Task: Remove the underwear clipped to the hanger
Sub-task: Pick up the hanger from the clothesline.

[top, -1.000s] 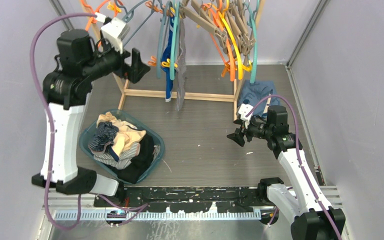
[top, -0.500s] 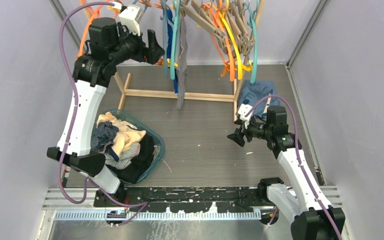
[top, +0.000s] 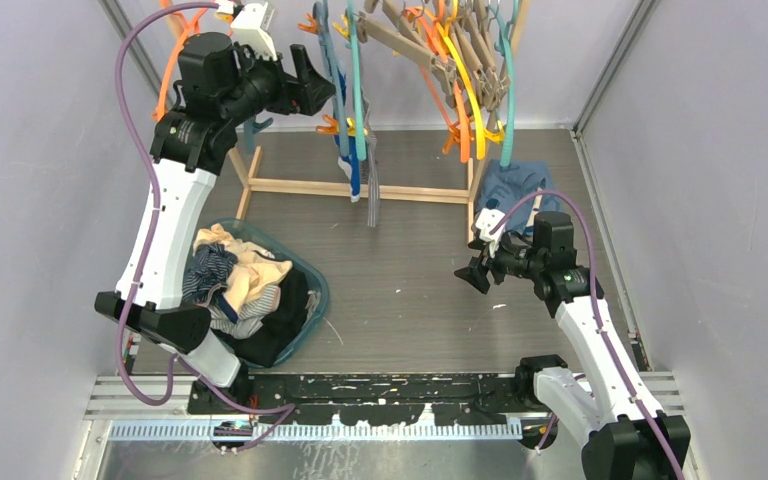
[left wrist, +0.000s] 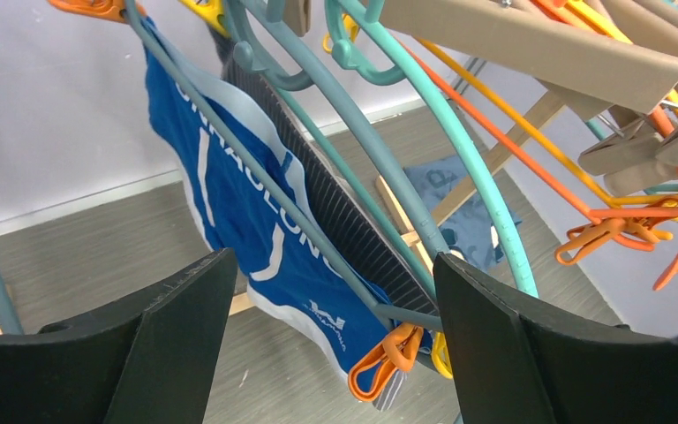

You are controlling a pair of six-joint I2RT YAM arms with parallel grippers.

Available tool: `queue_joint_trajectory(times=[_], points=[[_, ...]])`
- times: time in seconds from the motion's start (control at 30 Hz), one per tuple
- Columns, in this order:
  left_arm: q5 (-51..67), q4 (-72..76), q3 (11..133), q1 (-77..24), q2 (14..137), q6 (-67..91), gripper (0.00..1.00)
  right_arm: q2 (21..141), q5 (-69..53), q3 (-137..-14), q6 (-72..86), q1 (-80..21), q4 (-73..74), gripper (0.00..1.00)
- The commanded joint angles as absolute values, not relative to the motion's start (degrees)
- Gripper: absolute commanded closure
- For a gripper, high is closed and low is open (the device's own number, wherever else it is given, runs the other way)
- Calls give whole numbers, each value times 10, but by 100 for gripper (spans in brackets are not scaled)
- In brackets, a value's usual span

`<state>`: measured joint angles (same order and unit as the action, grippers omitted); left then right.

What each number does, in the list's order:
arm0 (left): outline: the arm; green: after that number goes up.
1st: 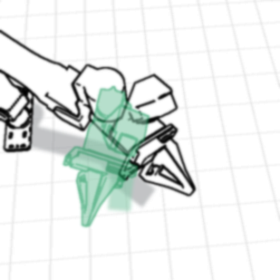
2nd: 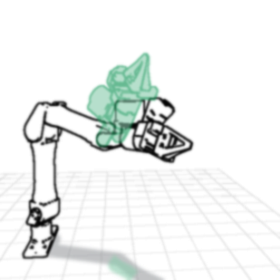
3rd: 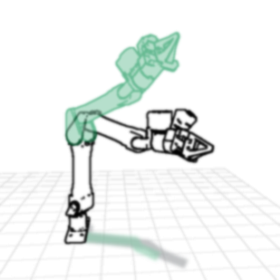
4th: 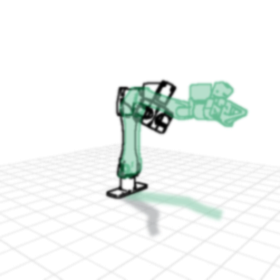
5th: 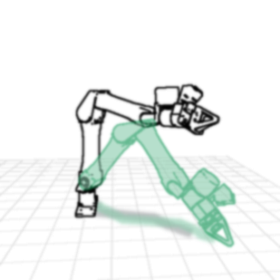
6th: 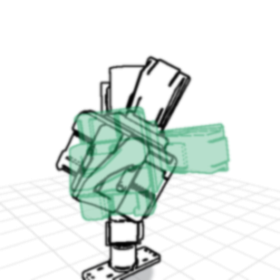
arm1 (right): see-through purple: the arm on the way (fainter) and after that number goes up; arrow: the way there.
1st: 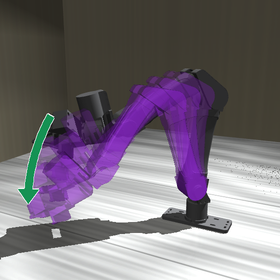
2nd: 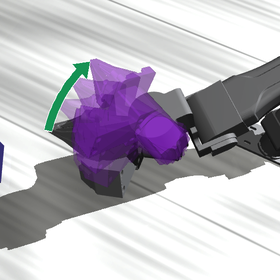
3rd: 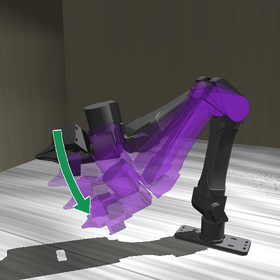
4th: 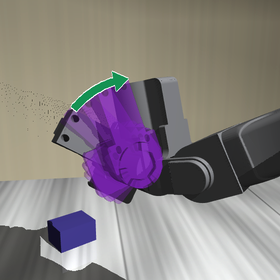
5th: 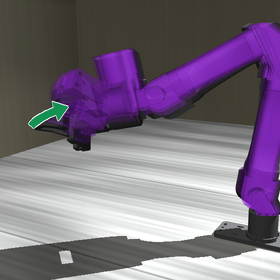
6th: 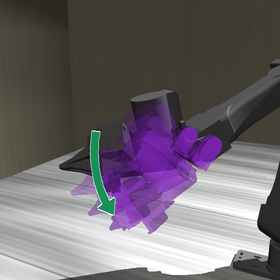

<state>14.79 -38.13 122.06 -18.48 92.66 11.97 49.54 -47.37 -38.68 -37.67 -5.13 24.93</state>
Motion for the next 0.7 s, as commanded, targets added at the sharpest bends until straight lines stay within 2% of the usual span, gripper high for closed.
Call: queue_joint_trajectory(times=[0.0, 0.47, 0.67], points=[[176, -325, 1216, -185, 902, 165, 16, 496, -474, -389, -385, -54, 235, 27], [152, -317, 1209, -227, 905, 167, 16, 500, -469, -388, -388, -54, 234, 27], [87, -322, 1203, -240, 910, 136, 16, 500, -470, -388, -388, -54, 235, 27]])
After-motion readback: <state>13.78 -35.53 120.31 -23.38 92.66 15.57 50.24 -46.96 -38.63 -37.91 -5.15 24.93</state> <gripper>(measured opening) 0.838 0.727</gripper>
